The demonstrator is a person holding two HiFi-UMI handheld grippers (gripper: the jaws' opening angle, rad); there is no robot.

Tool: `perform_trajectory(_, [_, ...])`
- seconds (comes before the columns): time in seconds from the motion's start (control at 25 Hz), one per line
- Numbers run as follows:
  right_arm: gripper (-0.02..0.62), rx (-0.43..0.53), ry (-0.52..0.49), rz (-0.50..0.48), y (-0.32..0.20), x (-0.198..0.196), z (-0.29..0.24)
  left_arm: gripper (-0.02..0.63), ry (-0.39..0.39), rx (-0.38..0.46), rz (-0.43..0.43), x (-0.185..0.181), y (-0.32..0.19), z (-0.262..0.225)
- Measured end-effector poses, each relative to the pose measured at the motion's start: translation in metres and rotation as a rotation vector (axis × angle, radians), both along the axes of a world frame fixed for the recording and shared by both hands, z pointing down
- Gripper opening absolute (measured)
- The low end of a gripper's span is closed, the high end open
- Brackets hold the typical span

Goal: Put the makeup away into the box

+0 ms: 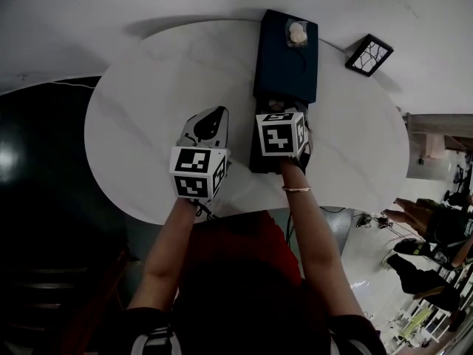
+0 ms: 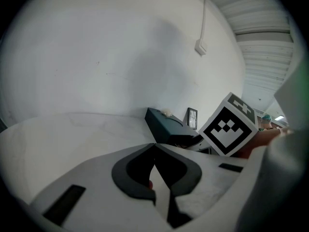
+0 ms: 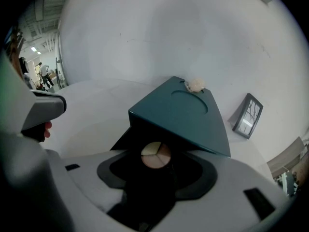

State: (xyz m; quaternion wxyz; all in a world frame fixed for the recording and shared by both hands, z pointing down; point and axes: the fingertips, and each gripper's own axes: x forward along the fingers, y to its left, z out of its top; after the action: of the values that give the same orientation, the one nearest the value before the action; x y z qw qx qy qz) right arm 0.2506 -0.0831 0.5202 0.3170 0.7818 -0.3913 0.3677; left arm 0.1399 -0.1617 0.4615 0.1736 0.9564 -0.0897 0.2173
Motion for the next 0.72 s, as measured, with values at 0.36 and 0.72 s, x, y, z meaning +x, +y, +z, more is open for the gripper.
perform_trajectory(0.36, [0.232, 0.018, -0.027, -0.008, -0.0008, -0.0012, -0.0006, 0.021, -0.002, 0.002, -0.005, -0.0025, -0.0024, 0.0003])
perform_trajectory(0.72, [0.233, 0.069, -0.067, -0.006, 0.0003, -0.0038, -0.0049, 0.021, -0.002, 0.005, -0.011, -0.004, -0.0023, -0.0031])
